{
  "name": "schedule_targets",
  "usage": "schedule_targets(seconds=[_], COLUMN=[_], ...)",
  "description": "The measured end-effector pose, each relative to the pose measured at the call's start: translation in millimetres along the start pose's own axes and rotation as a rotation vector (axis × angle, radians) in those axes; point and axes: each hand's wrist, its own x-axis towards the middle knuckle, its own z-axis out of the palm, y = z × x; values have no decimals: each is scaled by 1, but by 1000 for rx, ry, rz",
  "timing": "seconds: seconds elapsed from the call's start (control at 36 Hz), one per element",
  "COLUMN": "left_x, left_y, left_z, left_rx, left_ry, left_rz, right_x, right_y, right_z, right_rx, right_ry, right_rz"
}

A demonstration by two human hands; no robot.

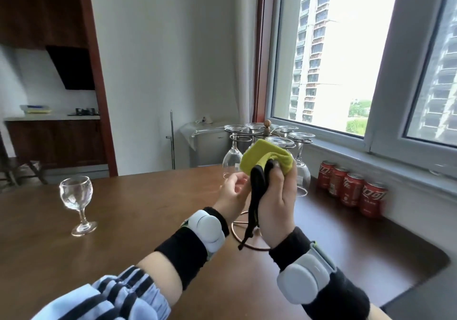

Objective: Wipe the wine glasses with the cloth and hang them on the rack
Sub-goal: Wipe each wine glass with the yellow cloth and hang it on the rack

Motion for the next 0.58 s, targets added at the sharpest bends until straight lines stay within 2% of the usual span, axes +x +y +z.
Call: schedule_targets(seconds=[0.06,0.14,0.22,0.33,0.58], left_x=[-7,-25,-42,-61,-77], left_y=[11,20,26,36,17], left_z=[-15,-49,-78,-113,-179], left_rx=[-90,-171,-190,-129,11], left_ry=[47,100,129,113,275], left_rz=[4,-21,-96,-52,-36], right_x=[-5,-11,-15,-22,-32], right_y=[0,4,18,22,40], right_z=[8,22,41,63,92], right_rx=[50,85,166,312,535], right_ry=[-40,-99,-138,-171,-399], right_rz=[74,324,602,908,1174])
